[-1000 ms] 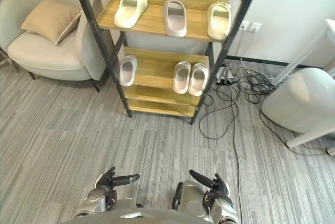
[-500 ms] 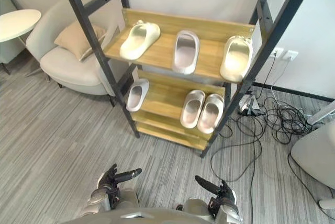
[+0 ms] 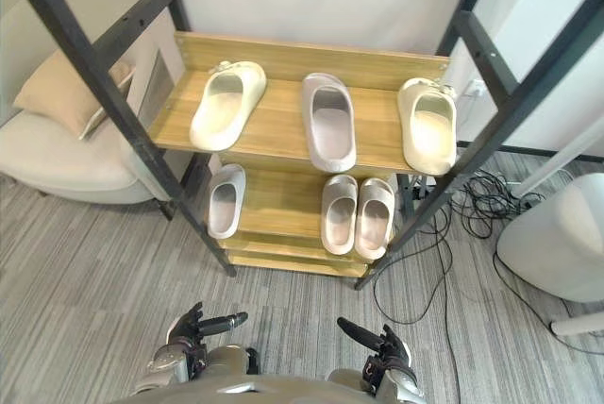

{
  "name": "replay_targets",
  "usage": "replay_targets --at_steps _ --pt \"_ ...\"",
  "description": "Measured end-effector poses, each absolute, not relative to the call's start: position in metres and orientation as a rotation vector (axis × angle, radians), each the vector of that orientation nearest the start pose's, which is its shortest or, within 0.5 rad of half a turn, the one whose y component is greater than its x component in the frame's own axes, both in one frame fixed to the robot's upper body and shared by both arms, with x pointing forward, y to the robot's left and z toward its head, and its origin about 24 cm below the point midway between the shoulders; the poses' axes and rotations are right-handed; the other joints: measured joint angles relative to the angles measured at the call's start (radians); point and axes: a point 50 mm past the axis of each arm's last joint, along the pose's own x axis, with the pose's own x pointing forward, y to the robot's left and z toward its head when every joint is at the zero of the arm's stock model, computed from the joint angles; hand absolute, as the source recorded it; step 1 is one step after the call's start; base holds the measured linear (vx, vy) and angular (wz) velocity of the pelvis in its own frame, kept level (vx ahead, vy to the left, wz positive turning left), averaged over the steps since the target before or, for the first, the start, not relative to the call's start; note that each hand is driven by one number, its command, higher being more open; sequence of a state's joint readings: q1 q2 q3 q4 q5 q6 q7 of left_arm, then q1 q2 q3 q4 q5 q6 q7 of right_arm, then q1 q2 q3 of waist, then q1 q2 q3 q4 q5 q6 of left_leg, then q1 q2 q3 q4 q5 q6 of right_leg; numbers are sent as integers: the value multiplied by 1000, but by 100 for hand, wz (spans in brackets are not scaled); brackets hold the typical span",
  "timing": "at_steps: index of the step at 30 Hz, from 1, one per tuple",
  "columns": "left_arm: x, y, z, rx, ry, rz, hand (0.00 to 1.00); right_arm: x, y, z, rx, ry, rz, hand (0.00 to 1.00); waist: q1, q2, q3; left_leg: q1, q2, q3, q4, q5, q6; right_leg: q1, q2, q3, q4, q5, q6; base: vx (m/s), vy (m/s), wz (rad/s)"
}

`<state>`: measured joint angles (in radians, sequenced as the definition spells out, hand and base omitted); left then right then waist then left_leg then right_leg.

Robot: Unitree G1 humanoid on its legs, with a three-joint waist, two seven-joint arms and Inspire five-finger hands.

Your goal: Organize the slippers on the shoe rack

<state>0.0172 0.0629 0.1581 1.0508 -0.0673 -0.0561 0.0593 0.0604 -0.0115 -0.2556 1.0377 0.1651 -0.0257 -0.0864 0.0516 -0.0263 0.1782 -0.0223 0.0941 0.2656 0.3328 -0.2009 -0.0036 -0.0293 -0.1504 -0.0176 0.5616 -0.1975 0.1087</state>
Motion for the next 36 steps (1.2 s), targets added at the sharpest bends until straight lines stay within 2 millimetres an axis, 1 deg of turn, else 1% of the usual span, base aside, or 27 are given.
replay_targets --at_steps 1,2,3,4,5,6,7,8,9,10,11,12,13,15,16,17,19,21,22,24,26,27,29,30,32,36 --pt "120 198 -154 -45 1009 269 100 102 -194 -159 220 1048 -433 100 -7 7 3 21 -3 7 -18 -1 7 -37 -13 -16 70 -10 2 -47 5 -42" --pt "119 197 -155 -33 1017 256 100 102 -197 -159 207 1043 -432 100 -13 6 2 47 -4 11 -36 -3 1 -56 -23 -58 81 -32 -21 -38 -29 -15" --pt "119 197 -155 -29 1017 251 100 103 -197 -159 203 1043 -429 100 -14 7 2 51 -4 11 -42 -2 -2 -63 -23 -75 68 -36 -28 -41 -54 -2" --pt "119 197 -155 -26 1019 248 100 102 -197 -159 199 1043 -427 100 -14 6 2 57 -7 9 -49 2 -7 -66 -21 -92 35 -37 -33 -12 -138 18" --pt "119 199 -155 -20 1020 249 100 98 -195 -160 194 1054 -424 100 -14 -11 -7 52 -29 -6 -52 6 -18 -63 -21 -114 -87 -8 -50 24 -163 23" --pt "118 198 -155 -23 1023 247 100 97 -195 -161 196 1060 -425 100 -14 -9 -13 48 -29 -12 -52 8 -24 -51 -22 -120 -111 -20 -42 90 -190 28" --pt "116 191 -157 -41 1034 245 100 97 -200 -160 188 1060 -433 100 -14 14 -25 36 -22 -30 -58 18 -33 -51 -8 -134 -140 -13 -48 128 -138 22" --pt "114 187 -158 -55 1039 244 100 95 -203 -160 181 1062 -441 100 -13 30 -31 35 -18 -38 -66 30 -37 -46 1 -146 -154 -11 -50 143 -127 26" --pt "112 185 -159 -64 1044 248 100 94 -206 -160 181 1066 -450 100 -14 43 -36 37 -7 -50 -68 33 -42 -26 14 -158 -177 -6 -57 159 -159 25" --pt "110 184 -159 -73 1047 252 100 93 -206 -161 182 1072 -456 100 -13 49 -39 42 9 -60 -64 30 -48 1 32 -172 -207 1 -63 106 -109 19" --pt "110 184 -159 -75 1046 254 100 92 -205 -161 184 1074 -456 100 -12 50 -39 49 21 -66 -61 27 -53 20 45 -180 -232 8 -68 123 -152 13" --pt "111 185 -159 -78 1043 257 100 92 -202 -162 190 1078 -452 100 -9 46 -37 56 45 -71 -48 17 -68 54 70 -192 -269 19 -76 53 -73 6" --pt "111 186 -159 -78 1042 258 100 92 -202 -162 192 1078 -451 100 -8 46 -37 56 53 -73 -39 12 -73 65 78 -193 -278 21 -78 85 -114 4" --pt "113 190 -157 -84 1029 278 100 92 -198 -162 201 1077 -448 100 -8 35 -28 34 76 -83 33 3 -87 85 94 -198 -300 22 -81 26 -63 1" --pt "115 192 -156 -81 1020 280 100 93 -197 -162 203 1077 -447 100 -7 32 -25 4 84 -85 92 2 -89 87 96 -197 -302 21 -82 -9 -25 -4" --pt "117 191 -156 -82 1012 279 100 93 -197 -162 203 1074 -448 100 -6 36 -22 -21 92 -85 151 2 -89 89 97 -194 -303 21 -82 -5 -1 -7" --pt "118 189 -155 -88 1009 277 100 95 -200 -161 197 1064 -449 100 -6 47 -14 -32 99 -86 185 2 -89 100 97 -182 -305 21 -82 12 34 -12" --pt "118 188 -156 -89 1010 275 100 94 -201 -161 193 1065 -449 100 -5 49 -13 -25 91 -87 172 2 -89 101 95 -171 -308 23 -80 37 77 -37" --pt "117 186 -156 -91 1015 275 100 95 -201 -161 180 1067 -443 100 -1 52 -14 35 64 -134 46 2 -88 80 109 -116 -345 55 -80 62 105 -70" --pt "115 186 -157 -90 1020 275 100 96 -201 -160 180 1064 -442 100 -2 54 -14 58 60 -114 7 4 -86 73 116 -88 -352 70 -78 22 91 -58" --pt "114 186 -157 -91 1022 274 100 96 -201 -160 179 1064 -441 100 -3 55 -15 64 57 -113 -3 6 -82 73 114 -86 -354 73 -76 -29 52 -10" --pt "114 186 -157 -91 1022 274 100 96 -201 -160 179 1065 -441 100 -3 55 -16 70 51 -114 -22 13 -73 73 111 -86 -358 78 -75 -74 55 2" --pt "113 183 -158 -87 1030 262 100 95 -203 -160 176 1066 -443 100 -4 57 -21 108 36 -117 -117 37 -71 67 104 -86 -368 86 -70 -81 51 2" --pt "112 183 -158 -87 1032 259 100 95 -203 -160 175 1066 -443 100 -4 59 -22 114 33 -118 -137 42 -71 66 104 -85 -370 88 -70 -52 23 2" --pt "113 181 -158 -69 1036 235 100 95 -203 -161 171 1068 -441 100 -4 58 -24 141 13 -120 -215 81 -63 67 94 -85 -388 105 -65 -58 23 2" --pt "111 181 -159 -63 1047 228 100 95 -202 -161 151 1075 -413 100 -4 57 -32 147 -3 -134 -252 103 -55 73 84 -92 -423 130 -57 -47 35 5"
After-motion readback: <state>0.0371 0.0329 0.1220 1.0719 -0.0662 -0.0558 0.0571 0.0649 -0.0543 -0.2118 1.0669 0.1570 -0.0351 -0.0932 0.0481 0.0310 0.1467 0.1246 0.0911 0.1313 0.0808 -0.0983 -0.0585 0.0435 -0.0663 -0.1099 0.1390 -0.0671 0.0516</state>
